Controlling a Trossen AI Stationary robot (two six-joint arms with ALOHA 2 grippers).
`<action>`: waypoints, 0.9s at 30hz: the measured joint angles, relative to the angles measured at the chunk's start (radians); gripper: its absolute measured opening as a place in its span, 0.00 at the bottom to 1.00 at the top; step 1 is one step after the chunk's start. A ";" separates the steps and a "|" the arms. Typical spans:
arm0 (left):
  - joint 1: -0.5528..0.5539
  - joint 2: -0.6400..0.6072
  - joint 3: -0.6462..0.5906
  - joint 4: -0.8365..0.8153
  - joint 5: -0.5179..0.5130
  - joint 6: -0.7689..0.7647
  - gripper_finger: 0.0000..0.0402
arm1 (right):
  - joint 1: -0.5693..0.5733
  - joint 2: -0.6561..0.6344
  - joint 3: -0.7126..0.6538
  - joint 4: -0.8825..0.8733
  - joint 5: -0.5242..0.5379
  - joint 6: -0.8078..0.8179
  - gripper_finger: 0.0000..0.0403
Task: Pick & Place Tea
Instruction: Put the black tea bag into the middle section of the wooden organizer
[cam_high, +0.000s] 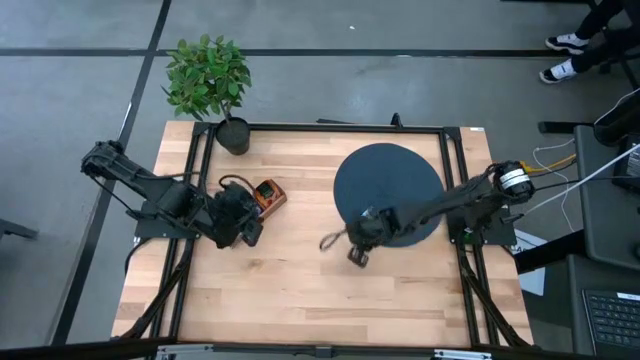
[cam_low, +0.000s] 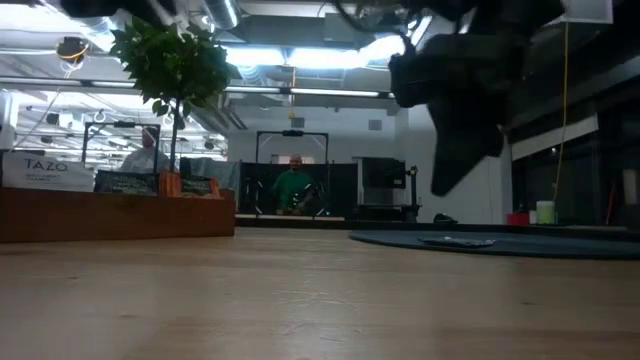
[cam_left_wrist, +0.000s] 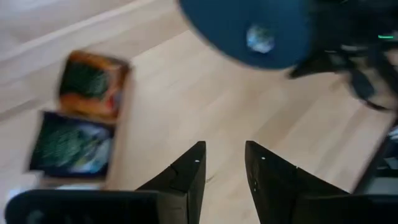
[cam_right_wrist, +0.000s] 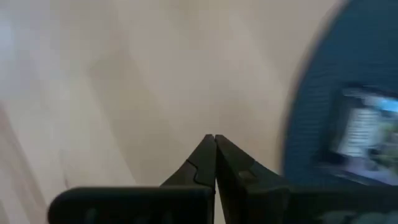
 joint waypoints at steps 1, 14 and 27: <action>0.004 0.000 0.001 0.031 -0.007 0.011 0.27 | -0.028 -0.014 0.000 -0.012 -0.015 0.009 0.02; 0.169 0.046 -0.136 0.344 0.177 0.181 0.24 | -0.234 -0.123 -0.001 -0.315 -0.119 0.070 0.19; 0.311 0.171 -0.212 0.839 0.469 0.433 0.24 | -0.284 0.041 -0.001 -0.259 -0.150 -0.013 0.76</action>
